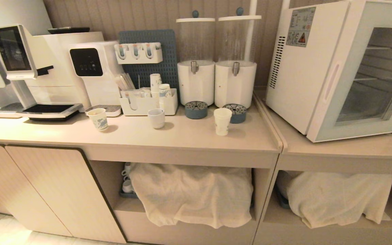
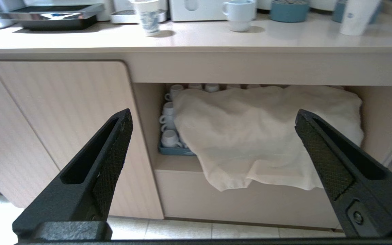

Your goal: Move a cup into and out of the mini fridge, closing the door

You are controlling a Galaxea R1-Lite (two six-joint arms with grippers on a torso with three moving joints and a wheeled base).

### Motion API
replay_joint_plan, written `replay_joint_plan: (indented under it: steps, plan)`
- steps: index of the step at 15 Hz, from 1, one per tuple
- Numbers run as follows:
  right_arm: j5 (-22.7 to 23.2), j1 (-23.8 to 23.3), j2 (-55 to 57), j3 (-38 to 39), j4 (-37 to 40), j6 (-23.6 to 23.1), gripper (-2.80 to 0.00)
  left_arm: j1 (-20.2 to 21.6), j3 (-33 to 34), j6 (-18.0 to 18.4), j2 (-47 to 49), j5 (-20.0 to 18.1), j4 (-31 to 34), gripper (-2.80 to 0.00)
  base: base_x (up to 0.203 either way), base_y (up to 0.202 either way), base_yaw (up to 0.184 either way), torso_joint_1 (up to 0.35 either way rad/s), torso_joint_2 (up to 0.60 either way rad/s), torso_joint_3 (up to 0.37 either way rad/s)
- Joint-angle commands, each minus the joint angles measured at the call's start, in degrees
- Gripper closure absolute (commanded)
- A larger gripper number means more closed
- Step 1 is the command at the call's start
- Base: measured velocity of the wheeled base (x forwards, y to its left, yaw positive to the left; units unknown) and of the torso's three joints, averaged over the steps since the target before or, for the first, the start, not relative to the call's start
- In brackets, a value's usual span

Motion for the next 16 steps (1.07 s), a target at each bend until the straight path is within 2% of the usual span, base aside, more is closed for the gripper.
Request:
replay_joint_plan:
  steps: [1,9,16]
  plan:
    - [0.0,0.0,-0.2,0.1,0.0,0.0,0.0,0.0,1.0,-0.3,0.0,0.1,0.0,-2.8,0.0,0.193,0.0,0.004,0.0,0.004]
    - [-0.1,0.0,-0.2,0.1,0.0,0.4,0.0,0.0,1.0,-1.1,0.0,0.1,0.0,-2.8,0.0,0.184,0.0,0.004,0.0,0.002]
    - [0.0,0.0,-0.1,0.1,-0.1,0.3,0.0,0.0,1.0,-1.1,0.0,0.1,0.0,-2.8,0.0,0.012,0.0,0.0,0.0,0.0]
